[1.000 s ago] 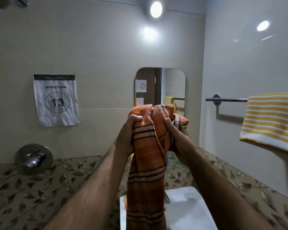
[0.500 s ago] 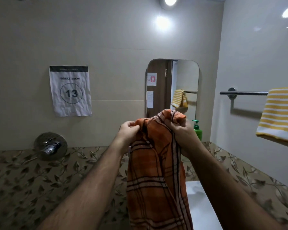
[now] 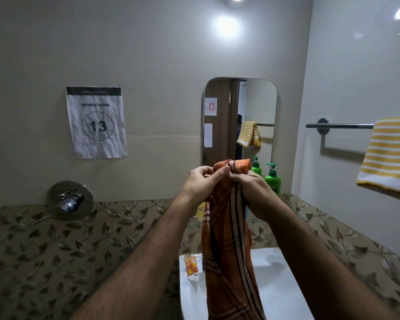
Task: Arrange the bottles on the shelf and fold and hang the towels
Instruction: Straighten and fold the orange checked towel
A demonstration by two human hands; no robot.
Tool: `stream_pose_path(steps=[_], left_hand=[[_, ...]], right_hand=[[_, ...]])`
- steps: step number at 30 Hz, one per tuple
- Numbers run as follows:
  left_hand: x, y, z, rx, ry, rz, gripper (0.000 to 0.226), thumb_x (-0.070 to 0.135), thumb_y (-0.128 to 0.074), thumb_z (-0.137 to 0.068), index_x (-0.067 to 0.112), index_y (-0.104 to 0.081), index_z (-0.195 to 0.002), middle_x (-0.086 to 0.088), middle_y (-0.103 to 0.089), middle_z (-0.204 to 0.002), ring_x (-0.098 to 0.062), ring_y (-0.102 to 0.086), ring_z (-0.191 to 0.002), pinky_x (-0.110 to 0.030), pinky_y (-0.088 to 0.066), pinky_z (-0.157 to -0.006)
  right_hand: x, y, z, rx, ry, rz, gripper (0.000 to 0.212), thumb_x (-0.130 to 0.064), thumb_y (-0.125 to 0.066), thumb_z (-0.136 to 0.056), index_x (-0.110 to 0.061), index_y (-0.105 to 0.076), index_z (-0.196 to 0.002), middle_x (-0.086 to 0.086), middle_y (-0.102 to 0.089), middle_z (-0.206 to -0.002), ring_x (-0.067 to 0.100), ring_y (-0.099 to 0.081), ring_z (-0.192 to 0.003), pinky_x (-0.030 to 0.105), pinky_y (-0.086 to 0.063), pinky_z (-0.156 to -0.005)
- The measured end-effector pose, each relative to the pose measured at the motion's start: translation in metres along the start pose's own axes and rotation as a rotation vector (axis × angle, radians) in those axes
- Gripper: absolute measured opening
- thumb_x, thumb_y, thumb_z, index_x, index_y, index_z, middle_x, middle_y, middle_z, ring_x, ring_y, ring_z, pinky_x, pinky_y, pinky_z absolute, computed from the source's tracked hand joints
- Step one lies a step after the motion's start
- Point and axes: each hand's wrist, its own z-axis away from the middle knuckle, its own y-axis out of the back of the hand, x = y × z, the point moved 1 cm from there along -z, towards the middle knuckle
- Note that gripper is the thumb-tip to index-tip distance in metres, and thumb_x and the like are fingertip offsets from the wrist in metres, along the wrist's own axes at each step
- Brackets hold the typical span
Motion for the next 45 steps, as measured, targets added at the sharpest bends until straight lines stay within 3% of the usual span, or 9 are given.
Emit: stream_pose_path(steps=[6, 13, 20, 27, 31, 34, 39, 42, 45], left_hand=[[-0.011, 0.003, -0.007, 0.095, -0.022, 0.042, 0.023, 0.023, -0.055, -0.099, 0.016, -0.067, -0.081, -0.008, -0.069, -0.078, -0.020, -0.066, -0.066, -0.040, -0.060, -0.060], [-0.027, 0.051, -0.030, 0.507, 0.131, 0.311, 0.030, 0.013, -0.049, -0.094, 0.011, -0.052, -0.065, -0.006, -0.053, -0.068, -0.019, -0.049, -0.063, -0.030, -0.043, -0.063], [-0.037, 0.114, -0.022, 0.609, -0.130, -0.240, 0.028, 0.034, -0.081, -0.077, 0.011, -0.067, -0.080, -0.014, -0.073, -0.087, -0.019, -0.058, -0.072, -0.039, -0.051, -0.072], [-0.028, 0.126, -0.001, 0.775, -0.127, -0.483, 0.031, 0.041, -0.064, -0.091, 0.012, -0.075, -0.096, -0.013, -0.075, -0.097, -0.030, -0.069, -0.085, -0.031, -0.045, -0.065], [-0.009, 0.105, -0.001, 0.612, -0.037, -0.219, 0.038, 0.031, -0.054, -0.098, 0.010, -0.059, -0.067, -0.009, -0.061, -0.076, -0.016, -0.050, -0.071, -0.026, -0.035, -0.059], [0.011, 0.073, 0.010, 0.425, 0.002, 0.105, 0.037, 0.018, -0.052, -0.099, 0.011, -0.058, -0.063, -0.003, -0.058, -0.065, -0.016, -0.051, -0.064, -0.024, -0.038, -0.052], [0.016, 0.025, 0.038, 0.039, -0.029, -0.199, 0.019, 0.024, -0.068, -0.090, 0.009, -0.070, -0.078, -0.003, -0.073, -0.067, -0.012, -0.068, -0.059, -0.025, -0.055, -0.056], [-0.004, 0.014, 0.049, -0.126, -0.049, -0.458, 0.012, 0.020, -0.076, -0.081, 0.012, -0.071, -0.073, -0.008, -0.072, -0.071, -0.016, -0.065, -0.061, -0.028, -0.051, -0.058], [-0.037, 0.025, 0.056, 0.074, -0.101, -0.558, 0.020, 0.027, -0.080, -0.074, 0.022, -0.064, -0.064, 0.002, -0.064, -0.063, -0.011, -0.057, -0.058, -0.027, -0.045, -0.057]], right_hand=[[-0.002, 0.018, 0.001, 0.071, 0.028, -0.024, 0.023, -0.015, -0.047, -0.101, -0.019, -0.067, -0.090, 0.001, -0.077, -0.075, 0.015, -0.075, -0.069, 0.021, -0.056, -0.053], [-0.012, 0.068, -0.006, 0.393, 0.070, 0.193, 0.014, -0.016, -0.056, -0.097, -0.015, -0.069, -0.102, 0.011, -0.073, -0.092, 0.024, -0.072, -0.083, 0.030, -0.060, -0.067], [-0.029, 0.105, 0.008, 0.216, 0.120, 0.515, 0.019, -0.033, -0.084, -0.069, -0.019, -0.078, -0.079, 0.006, -0.076, -0.077, 0.019, -0.074, -0.071, 0.023, -0.057, -0.057], [-0.034, 0.110, -0.005, 0.541, 0.323, 0.840, 0.012, -0.020, -0.055, -0.075, -0.017, -0.065, -0.070, -0.001, -0.062, -0.061, 0.023, -0.058, -0.058, 0.024, -0.043, -0.055], [-0.026, 0.097, -0.012, 0.521, 0.198, 0.637, 0.019, -0.011, -0.050, -0.084, -0.017, -0.058, -0.067, -0.001, -0.054, -0.062, 0.018, -0.050, -0.057, 0.024, -0.039, -0.048], [-0.007, 0.081, -0.004, 0.285, -0.078, 0.386, 0.014, -0.016, -0.063, -0.091, -0.017, -0.061, -0.105, 0.010, -0.065, -0.090, 0.018, -0.063, -0.067, 0.026, -0.052, -0.050], [0.045, 0.014, 0.019, -0.187, -0.022, 0.373, 0.089, -0.041, -0.086, -0.064, -0.024, -0.042, -0.139, 0.004, -0.063, -0.123, 0.014, -0.065, -0.107, 0.027, -0.055, -0.082], [0.069, -0.019, 0.026, -0.122, 0.071, 0.404, 0.048, -0.019, -0.081, -0.076, -0.008, -0.060, -0.118, 0.014, -0.070, -0.106, 0.018, -0.068, -0.097, 0.038, -0.057, -0.083], [0.081, -0.028, 0.031, -0.067, 0.096, 0.424, 0.008, -0.018, -0.072, -0.086, -0.011, -0.072, -0.083, -0.004, -0.068, -0.068, 0.006, -0.063, -0.065, 0.029, -0.052, -0.060]])
